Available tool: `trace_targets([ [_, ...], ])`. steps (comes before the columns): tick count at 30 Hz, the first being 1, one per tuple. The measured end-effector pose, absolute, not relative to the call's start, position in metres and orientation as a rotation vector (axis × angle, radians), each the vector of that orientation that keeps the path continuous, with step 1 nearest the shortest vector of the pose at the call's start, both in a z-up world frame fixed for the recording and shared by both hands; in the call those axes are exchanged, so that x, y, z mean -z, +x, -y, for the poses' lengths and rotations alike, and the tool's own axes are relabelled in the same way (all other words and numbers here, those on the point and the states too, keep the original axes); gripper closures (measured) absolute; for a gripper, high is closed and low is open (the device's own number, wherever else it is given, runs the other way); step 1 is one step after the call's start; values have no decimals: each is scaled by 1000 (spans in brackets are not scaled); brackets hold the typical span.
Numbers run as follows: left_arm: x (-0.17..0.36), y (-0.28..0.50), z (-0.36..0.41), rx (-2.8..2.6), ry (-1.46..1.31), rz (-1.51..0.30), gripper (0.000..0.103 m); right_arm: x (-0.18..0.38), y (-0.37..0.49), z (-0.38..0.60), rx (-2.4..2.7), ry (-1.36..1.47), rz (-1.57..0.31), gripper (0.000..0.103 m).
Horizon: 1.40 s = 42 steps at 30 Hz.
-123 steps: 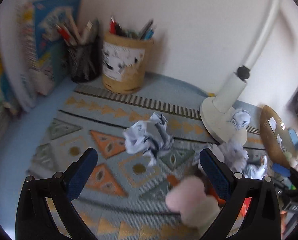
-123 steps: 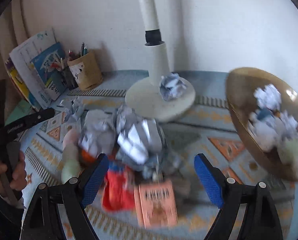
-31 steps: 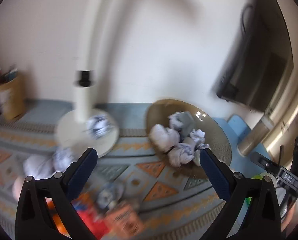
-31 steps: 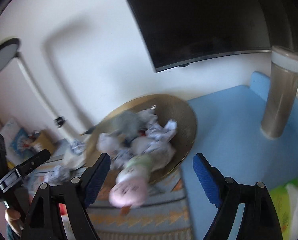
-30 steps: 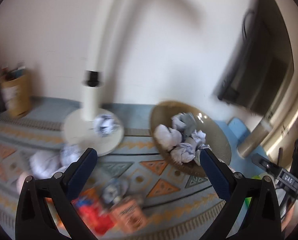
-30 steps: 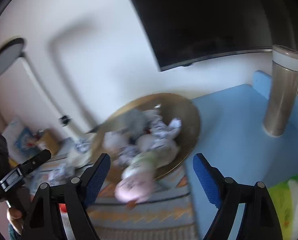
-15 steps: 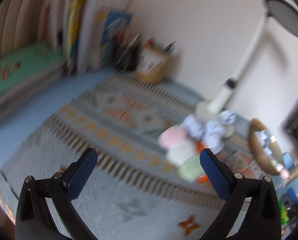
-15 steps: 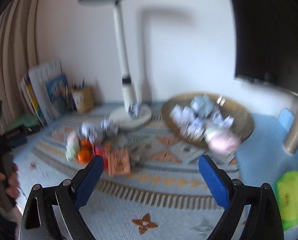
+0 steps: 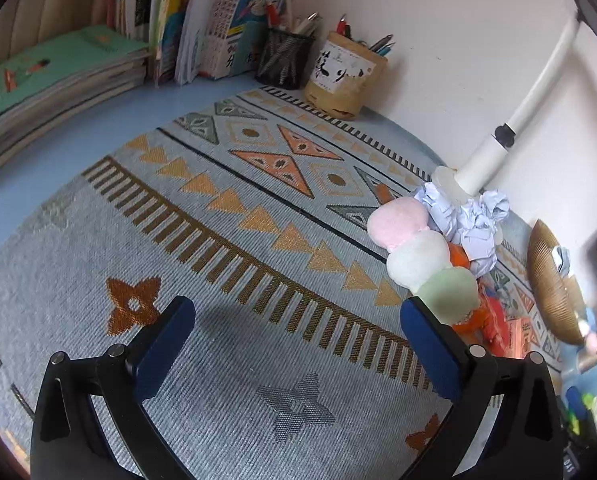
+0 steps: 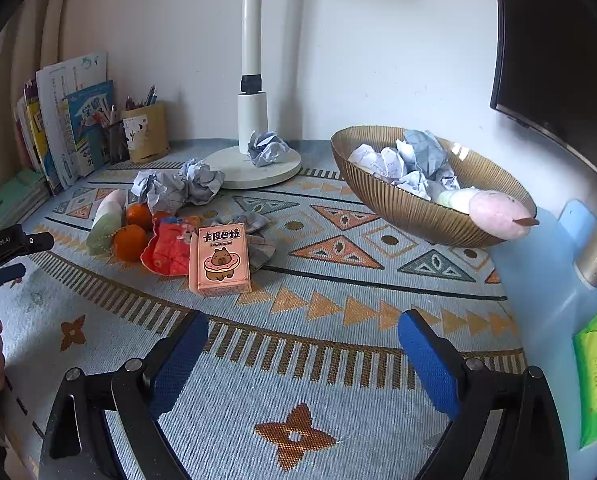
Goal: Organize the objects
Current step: 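Move both tools back over the remaining clutter, then grasp the dango plush with the left tool while the right tool grasps the capybara box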
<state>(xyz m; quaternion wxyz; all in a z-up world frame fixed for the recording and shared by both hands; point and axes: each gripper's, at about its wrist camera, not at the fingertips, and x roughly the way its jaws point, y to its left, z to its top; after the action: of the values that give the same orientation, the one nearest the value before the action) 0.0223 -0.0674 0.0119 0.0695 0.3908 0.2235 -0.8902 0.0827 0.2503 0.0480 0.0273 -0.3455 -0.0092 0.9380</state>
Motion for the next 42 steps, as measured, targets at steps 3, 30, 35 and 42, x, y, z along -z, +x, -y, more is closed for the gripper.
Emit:
trace_targets([
  [3,-12,17,73,2665,1221,-775,1,-44,75,-254,-2894,-1152,-13,8],
  [30,-28,-52,7,2911,1438,-568,59,-31,6,-222,-2943,-1343,-94,63],
  [35,-44,-17,17,2975,1533,-418,59,-58,34,-239,-2964,-1258,-160,63],
  [42,-29,24,-21,3024,1640,1,55,-42,59,-251,-2834,-1378,-83,63],
])
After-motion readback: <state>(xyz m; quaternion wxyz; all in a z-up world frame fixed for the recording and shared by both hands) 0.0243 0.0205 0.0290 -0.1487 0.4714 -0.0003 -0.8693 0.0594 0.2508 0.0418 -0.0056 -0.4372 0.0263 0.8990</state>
